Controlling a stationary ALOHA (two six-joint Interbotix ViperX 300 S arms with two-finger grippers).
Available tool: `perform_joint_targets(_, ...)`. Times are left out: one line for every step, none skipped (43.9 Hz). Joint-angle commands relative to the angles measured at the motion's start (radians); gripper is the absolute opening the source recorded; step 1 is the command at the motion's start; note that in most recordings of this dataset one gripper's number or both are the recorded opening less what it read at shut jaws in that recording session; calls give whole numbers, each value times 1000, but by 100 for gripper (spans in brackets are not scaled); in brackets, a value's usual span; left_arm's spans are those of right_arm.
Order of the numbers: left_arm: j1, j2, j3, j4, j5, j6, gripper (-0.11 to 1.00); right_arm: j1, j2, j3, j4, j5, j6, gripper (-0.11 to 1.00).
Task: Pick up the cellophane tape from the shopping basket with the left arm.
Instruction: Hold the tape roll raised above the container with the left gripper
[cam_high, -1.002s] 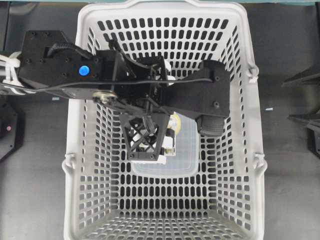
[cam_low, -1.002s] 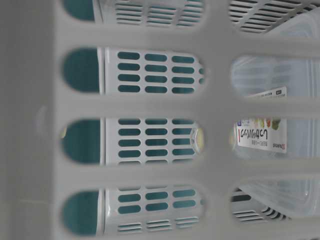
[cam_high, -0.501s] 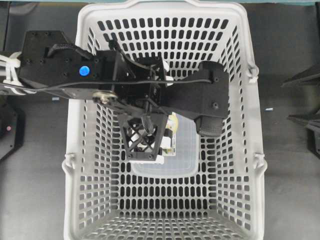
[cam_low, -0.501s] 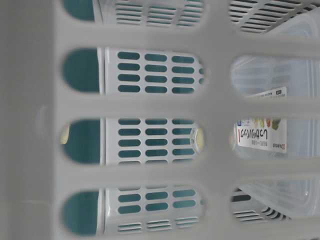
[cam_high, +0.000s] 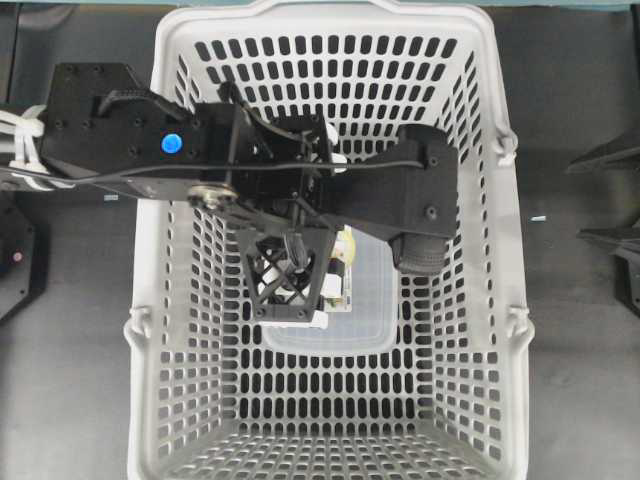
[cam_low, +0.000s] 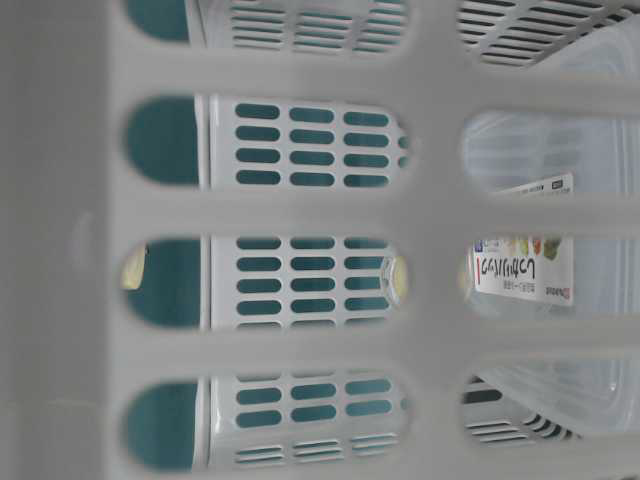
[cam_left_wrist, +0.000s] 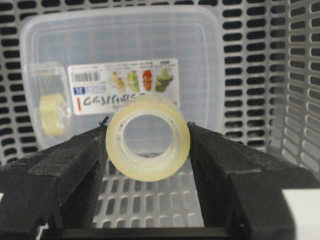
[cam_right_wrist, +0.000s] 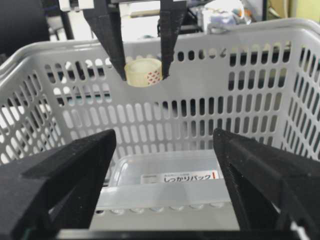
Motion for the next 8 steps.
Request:
perform_joint_targets(-5,-12,-8,3,-3,2,52,2,6,-11,3,-9,3,76)
perform_joint_targets(-3,-12,-8,3,-2,2,52,2,6,-11,5,-9,3,76)
perform_joint_targets(-3,-12,-8,3,-2,2,52,2,6,-11,3,-9,3,76)
perform_joint_targets(-5,-12,-8,3,-2,2,52,2,6,-11,5,-9,3,76)
perform_joint_targets(-5,-12,-8,3,-2,2,52,2,6,-11,5,-9,3,76)
perform_joint_targets(-3,-12,-8,3,-2,2,52,2,5,-11,5,-9,3,76)
perform_joint_targets(-5,-12,-8,3,-2,2,52,2,6,-11,3,-9,3,76)
perform_joint_targets(-5,-12,-8,3,-2,2,52,2,5,-11,3,-9,3,76)
